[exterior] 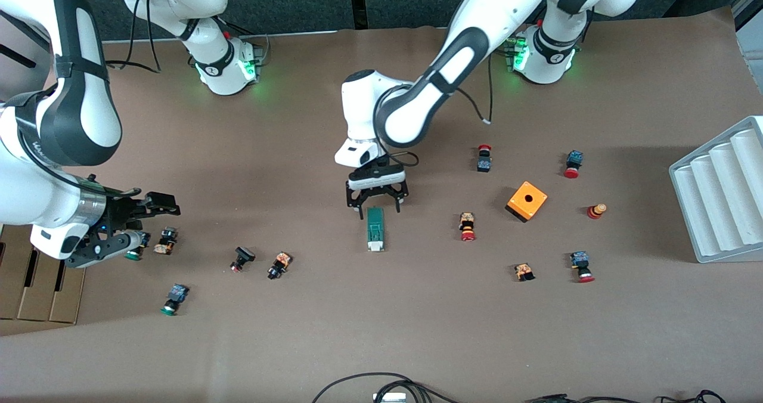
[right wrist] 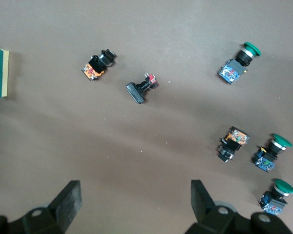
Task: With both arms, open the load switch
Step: 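Grasp the green switch base with the left gripper and lift it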
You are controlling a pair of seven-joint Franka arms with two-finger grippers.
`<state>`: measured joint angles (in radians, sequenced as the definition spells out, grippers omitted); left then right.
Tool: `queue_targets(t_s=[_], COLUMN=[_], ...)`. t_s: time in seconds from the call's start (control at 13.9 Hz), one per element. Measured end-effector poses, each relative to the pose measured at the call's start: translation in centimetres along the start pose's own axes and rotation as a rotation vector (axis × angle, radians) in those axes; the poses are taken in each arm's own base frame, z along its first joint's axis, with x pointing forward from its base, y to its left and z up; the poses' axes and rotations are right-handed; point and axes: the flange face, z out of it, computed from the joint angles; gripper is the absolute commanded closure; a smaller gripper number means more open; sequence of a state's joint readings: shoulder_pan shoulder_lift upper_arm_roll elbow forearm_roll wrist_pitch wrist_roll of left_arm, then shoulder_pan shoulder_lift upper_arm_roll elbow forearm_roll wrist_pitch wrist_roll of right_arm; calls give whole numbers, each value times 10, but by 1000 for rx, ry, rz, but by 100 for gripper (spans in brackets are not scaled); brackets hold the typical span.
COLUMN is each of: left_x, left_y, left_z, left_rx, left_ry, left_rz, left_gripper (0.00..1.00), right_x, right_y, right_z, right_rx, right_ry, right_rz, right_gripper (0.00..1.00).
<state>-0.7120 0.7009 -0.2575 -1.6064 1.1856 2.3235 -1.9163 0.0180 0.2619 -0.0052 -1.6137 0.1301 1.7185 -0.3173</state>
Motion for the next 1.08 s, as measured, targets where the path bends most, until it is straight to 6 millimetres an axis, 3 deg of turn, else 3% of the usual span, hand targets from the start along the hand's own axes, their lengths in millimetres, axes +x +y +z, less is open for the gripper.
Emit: queue_targets(t_s=[0.29,0.43,0.58,0.72,0.86,1.08], left_x=[-60,-87,-100,-102,-108,-135], left_y=[-1,-5,-9,-12,-11,-11], left_z=[32,47,58,64,66,70], left_rx=[-37,-27,-33,-42,-60,-69], left_ry=[117,197,232,256,292,361], left_rz=[10,16,41,51,48,-4], left_gripper=[0,0,1,1,4,7], right_x=[0,-5,-13,-14,-3,23], right_y=[3,21,53,67,47,-15], right_z=[0,-1,1,12,20,23], right_rx=[-10,-14,-6,6,6,-21], right_ry=[1,4,2,-12,-18,-1], right_rz=[-114,-145,-206,-244,-291,-396], right_gripper=[0,0,0,0,0,0])
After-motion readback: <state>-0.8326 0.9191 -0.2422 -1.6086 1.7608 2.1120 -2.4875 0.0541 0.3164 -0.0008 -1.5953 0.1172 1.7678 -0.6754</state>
